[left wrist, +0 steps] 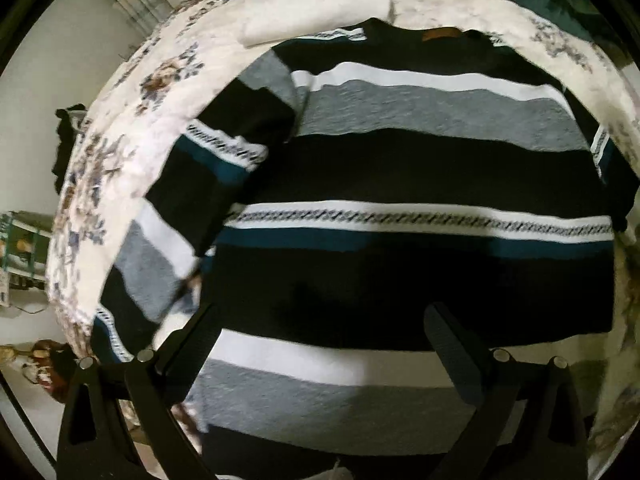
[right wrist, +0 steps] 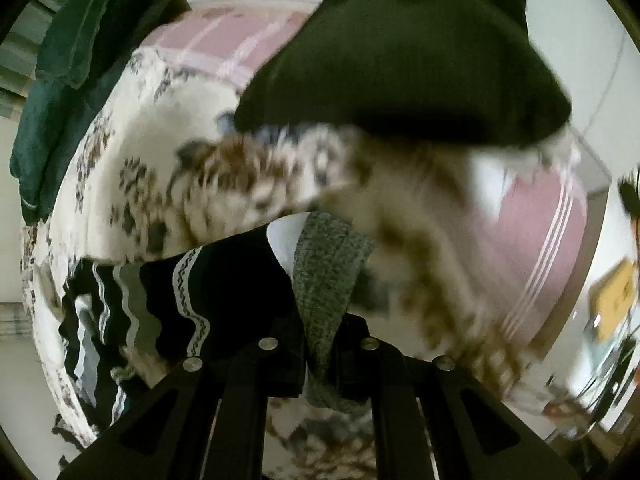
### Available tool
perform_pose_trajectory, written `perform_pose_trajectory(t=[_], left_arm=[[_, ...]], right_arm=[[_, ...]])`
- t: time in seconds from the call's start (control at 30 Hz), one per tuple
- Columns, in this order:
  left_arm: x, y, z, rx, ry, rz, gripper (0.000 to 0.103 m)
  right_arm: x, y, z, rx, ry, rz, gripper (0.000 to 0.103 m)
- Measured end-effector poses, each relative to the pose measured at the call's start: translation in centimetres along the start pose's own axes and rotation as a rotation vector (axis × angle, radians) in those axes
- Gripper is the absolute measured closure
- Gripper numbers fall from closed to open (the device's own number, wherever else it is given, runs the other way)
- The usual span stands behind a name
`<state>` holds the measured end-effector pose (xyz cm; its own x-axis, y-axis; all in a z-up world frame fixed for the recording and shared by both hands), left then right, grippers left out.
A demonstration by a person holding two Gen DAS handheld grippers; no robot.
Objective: Fold small clothes
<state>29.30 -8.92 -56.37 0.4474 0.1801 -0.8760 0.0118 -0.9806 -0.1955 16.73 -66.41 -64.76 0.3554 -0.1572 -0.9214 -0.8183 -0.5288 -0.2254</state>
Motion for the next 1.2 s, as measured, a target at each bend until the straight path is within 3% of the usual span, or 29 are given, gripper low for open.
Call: perform_pose_trajectory(t=[0.1, 0.17, 0.2, 0.23, 0.33, 0.5, 0.6, 0.63, 0.67, 0.7, 0.9, 1.07, 1.2], left_arm=[[0.8, 0.8, 0.1, 0.003, -0.003, 0.021, 0.0], [1.3, 0.9, 0.6, 0.002, -0.015, 0.028, 0.0], [1.5, 1.0, 0.9, -0.001, -0.019, 0.032, 0.0], [1.9, 0.9, 1.2, -0.001, -0.028, 0.037, 0.0], [2.9, 0.7, 2.2, -0.007, -0.055, 0.04, 0.0], [4.4, 0.4, 3.3, -0.005, -0.084, 0.035, 0.0], [4.9, 0.5, 3.3, 0.005, -0.085, 0.028, 0.0], [4.9, 0.5, 3.4, 0.007, -0.083, 0.028, 0.0], [4.9, 0.6, 3.3, 0.007, -0.082, 0.028, 0.0], [4.9, 0.7, 3.1, 0.008, -0.079, 0.028, 0.0], [4.2, 1.7, 2.2, 0.023, -0.051, 0.057, 0.0], [4.1, 2.5, 1.7, 0.008, -0.047, 0.078, 0.0], [4.2, 2.4, 1.5, -0.017, -0.047, 0.087, 0.0]], right_arm=[[1.7, -0.1, -1.7, -0.023, -0.058, 0.033, 0.092], [2.6, 1.6, -1.7, 0.052, -0.106, 0.058, 0.071], [2.5, 2.6, -1.3, 0.113, -0.096, 0.04, 0.055], [2.5, 3.4, -0.9, 0.163, -0.084, 0.021, 0.046], [3.2, 5.5, 1.0, 0.293, -0.089, -0.005, 0.033], [7.5, 6.3, 2.7, 0.406, -0.075, -0.115, 0.03], [9.5, 5.1, 3.3, 0.408, -0.055, -0.099, 0.03], [9.5, 4.5, 3.1, 0.394, -0.042, -0.107, 0.038], [9.5, 3.5, 3.0, 0.356, -0.046, -0.115, 0.057], [9.2, 2.7, 3.0, 0.329, -0.068, -0.125, 0.093], [5.6, 2.9, -2.6, 0.258, 0.057, -0.125, 0.095], [5.7, 2.7, -6.0, 0.194, 0.072, -0.09, 0.095], [5.2, 1.6, -7.5, 0.206, 0.082, -0.113, 0.095]])
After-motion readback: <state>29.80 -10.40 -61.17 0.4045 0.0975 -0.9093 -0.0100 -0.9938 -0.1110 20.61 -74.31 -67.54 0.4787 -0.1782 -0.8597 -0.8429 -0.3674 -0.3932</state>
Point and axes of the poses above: each gripper's, at about its wrist camera, not at the fingertips, and x roughly the way its jaws point, y to its right, z to its underside, the point moved 7 cm from there along x, roughly the way its jaws point, and after that the axes turned 13 degrees about y, right-handed, at the moved point
